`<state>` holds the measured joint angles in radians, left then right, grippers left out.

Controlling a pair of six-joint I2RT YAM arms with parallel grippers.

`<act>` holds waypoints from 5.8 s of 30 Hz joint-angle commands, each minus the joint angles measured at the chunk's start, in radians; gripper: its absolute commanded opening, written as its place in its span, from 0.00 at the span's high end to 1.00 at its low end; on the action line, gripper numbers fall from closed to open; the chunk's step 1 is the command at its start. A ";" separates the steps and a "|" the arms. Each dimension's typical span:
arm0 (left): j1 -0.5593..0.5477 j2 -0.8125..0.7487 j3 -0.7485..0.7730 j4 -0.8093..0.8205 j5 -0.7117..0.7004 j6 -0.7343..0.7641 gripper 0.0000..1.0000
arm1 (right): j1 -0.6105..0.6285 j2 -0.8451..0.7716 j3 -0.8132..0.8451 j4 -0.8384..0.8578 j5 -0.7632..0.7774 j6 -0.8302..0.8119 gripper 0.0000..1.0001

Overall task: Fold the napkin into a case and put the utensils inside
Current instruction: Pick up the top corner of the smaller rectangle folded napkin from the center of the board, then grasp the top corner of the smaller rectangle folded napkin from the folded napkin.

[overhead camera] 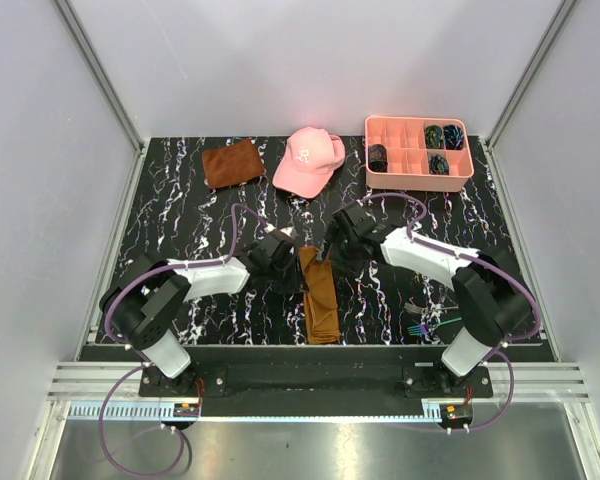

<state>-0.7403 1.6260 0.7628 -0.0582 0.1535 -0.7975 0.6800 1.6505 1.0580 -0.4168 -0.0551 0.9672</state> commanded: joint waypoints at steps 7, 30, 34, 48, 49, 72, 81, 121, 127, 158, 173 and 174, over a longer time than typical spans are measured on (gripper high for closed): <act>0.001 -0.015 0.007 -0.003 -0.020 0.006 0.79 | -0.013 0.023 0.075 0.029 -0.045 -0.162 0.27; -0.016 -0.023 0.018 -0.005 -0.022 0.014 0.81 | -0.014 0.222 0.269 -0.071 -0.005 -0.157 0.71; -0.016 -0.057 0.012 -0.012 -0.028 0.017 0.79 | -0.016 0.197 0.250 -0.069 0.011 -0.151 0.84; 0.039 -0.032 0.250 -0.186 -0.241 0.199 0.83 | -0.028 0.132 0.195 -0.040 -0.063 -0.180 1.00; 0.039 -0.017 0.260 -0.177 -0.247 0.211 0.85 | -0.033 0.126 0.188 -0.033 -0.065 -0.183 1.00; -0.045 0.098 0.306 -0.063 -0.321 0.311 0.65 | -0.082 0.095 0.103 0.049 -0.187 -0.174 1.00; -0.056 0.179 0.368 -0.115 -0.365 0.319 0.63 | -0.082 0.094 0.109 0.049 -0.198 -0.168 1.00; -0.025 0.057 0.253 -0.089 -0.178 0.176 1.00 | -0.105 0.241 -0.038 0.502 -0.345 0.123 1.00; -0.014 0.037 0.227 -0.095 -0.190 0.182 1.00 | -0.117 0.318 -0.029 0.637 -0.410 0.183 1.00; 0.005 0.006 0.214 -0.118 -0.178 0.169 1.00 | -0.140 0.166 -0.010 0.329 -0.465 -0.096 0.68; 0.007 -0.015 0.153 -0.062 -0.085 0.132 1.00 | -0.138 0.301 0.009 0.561 -0.534 0.194 1.00; 0.007 -0.020 0.147 -0.048 -0.083 0.130 1.00 | -0.138 0.316 0.017 0.553 -0.525 0.202 1.00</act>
<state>-0.7296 1.6432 0.9348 -0.1745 0.0006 -0.6411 0.5423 1.9331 1.0122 0.0509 -0.5659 1.0473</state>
